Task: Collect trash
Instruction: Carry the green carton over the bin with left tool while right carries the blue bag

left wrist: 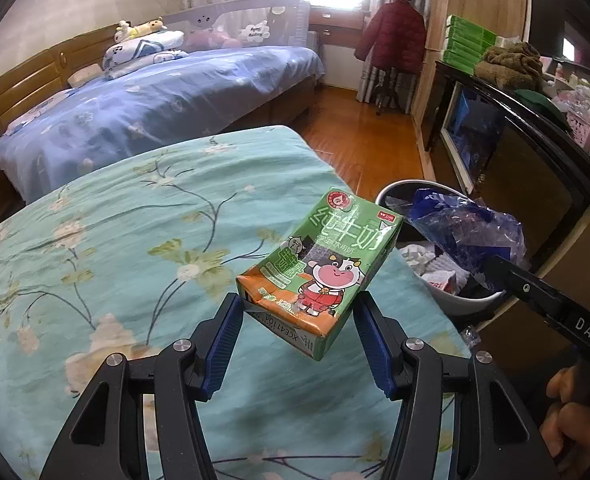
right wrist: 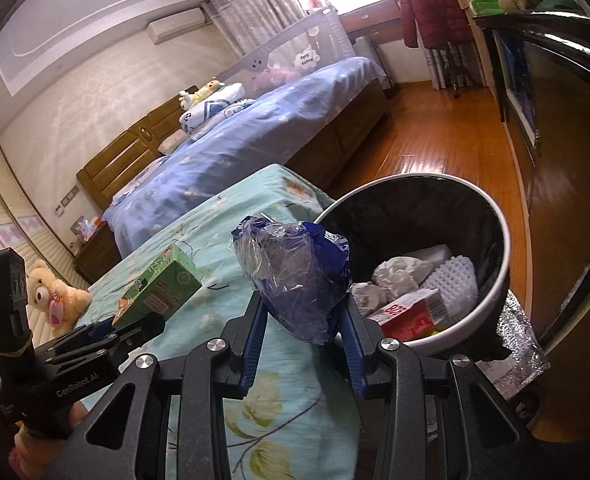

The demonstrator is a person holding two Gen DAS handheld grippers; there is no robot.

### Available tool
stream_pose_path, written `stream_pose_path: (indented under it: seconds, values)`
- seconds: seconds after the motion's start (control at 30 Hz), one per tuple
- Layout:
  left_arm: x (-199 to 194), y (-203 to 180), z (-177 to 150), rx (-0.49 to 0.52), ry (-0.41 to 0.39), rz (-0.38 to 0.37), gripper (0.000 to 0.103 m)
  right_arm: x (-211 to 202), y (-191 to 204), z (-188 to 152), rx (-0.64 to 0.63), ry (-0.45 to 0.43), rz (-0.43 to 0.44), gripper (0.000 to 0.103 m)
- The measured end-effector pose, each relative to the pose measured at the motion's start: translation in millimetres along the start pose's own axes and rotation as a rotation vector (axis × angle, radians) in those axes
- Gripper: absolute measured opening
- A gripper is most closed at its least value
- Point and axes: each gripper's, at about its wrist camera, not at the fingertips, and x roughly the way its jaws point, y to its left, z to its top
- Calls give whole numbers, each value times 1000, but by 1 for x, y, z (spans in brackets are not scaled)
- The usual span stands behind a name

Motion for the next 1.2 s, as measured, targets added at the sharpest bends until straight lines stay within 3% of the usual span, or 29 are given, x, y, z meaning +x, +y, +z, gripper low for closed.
stream_pose_path:
  seconds: [1.2]
  values:
    - [31,-50,23,97,11,-41,56,-8,-41,11,64,-11,-83,37]
